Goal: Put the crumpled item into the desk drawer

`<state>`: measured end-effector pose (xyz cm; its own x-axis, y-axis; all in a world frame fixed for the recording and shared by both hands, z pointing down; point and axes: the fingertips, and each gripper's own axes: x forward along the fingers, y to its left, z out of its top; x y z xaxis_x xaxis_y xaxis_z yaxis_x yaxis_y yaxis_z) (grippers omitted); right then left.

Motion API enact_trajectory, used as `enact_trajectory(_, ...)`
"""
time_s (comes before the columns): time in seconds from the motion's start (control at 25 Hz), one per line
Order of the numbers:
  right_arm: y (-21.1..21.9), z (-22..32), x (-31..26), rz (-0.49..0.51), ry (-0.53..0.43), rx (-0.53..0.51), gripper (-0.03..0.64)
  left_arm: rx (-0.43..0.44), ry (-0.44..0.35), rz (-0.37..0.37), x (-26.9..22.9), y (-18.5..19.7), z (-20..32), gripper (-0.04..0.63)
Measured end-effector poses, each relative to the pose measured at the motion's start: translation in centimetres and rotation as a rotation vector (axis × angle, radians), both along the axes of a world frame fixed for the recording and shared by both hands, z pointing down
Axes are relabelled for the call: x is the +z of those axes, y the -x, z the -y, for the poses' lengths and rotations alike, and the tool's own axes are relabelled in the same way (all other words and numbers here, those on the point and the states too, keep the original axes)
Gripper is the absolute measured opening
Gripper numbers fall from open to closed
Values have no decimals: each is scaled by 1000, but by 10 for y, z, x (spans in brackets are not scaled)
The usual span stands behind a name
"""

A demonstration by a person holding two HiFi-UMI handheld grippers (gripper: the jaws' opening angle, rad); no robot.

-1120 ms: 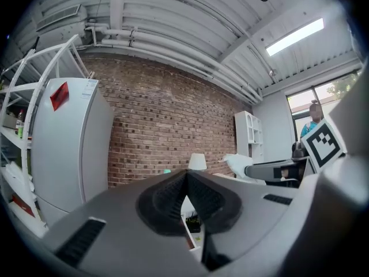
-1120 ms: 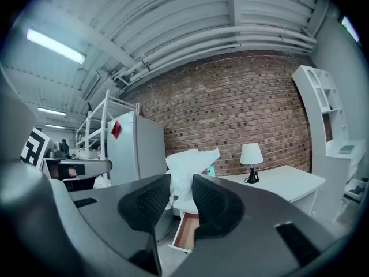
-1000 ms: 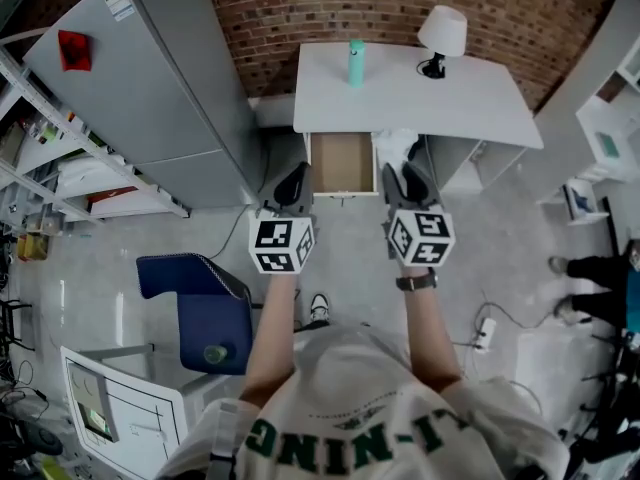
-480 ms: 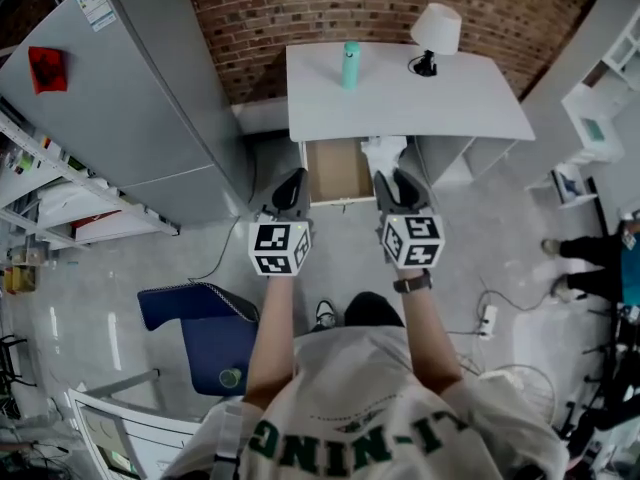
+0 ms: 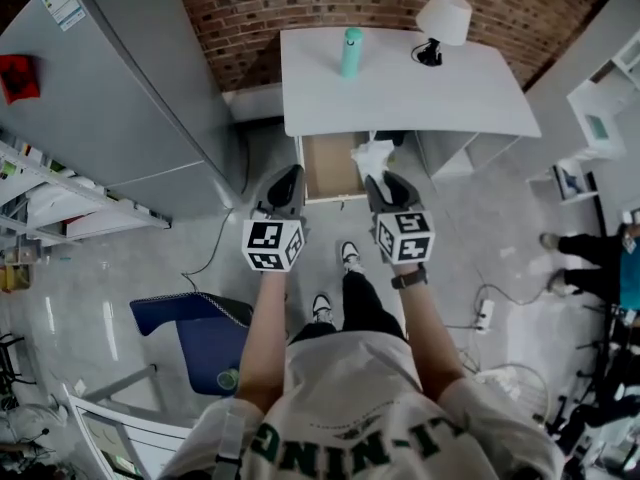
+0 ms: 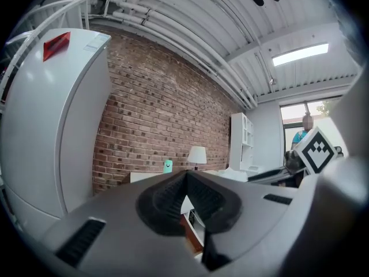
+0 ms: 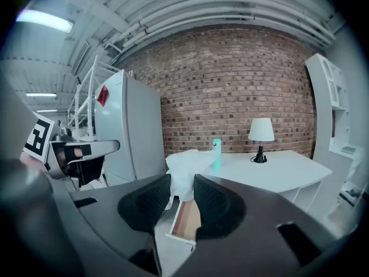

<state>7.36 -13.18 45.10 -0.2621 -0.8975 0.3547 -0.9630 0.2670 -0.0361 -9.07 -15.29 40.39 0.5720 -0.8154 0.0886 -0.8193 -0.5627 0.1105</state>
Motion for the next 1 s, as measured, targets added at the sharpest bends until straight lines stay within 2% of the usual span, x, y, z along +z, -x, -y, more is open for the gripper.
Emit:
enact_trajectory(0.16, 1, 31, 38, -11, 64, -42, 112, 17, 10, 28, 25, -14, 24, 0)
enact_trajectory(0.44, 2, 79, 92, -23, 156, -116, 112, 5, 64, -3, 72, -31, 73, 0)
enact_trajectory(0.72, -2, 116, 145, -7, 256, -155, 112, -9, 102, 11, 108, -37, 112, 0)
enact_trajectory(1.0, -10, 133, 228, -67, 388, -199, 112, -6, 157, 23, 163, -39, 127, 0)
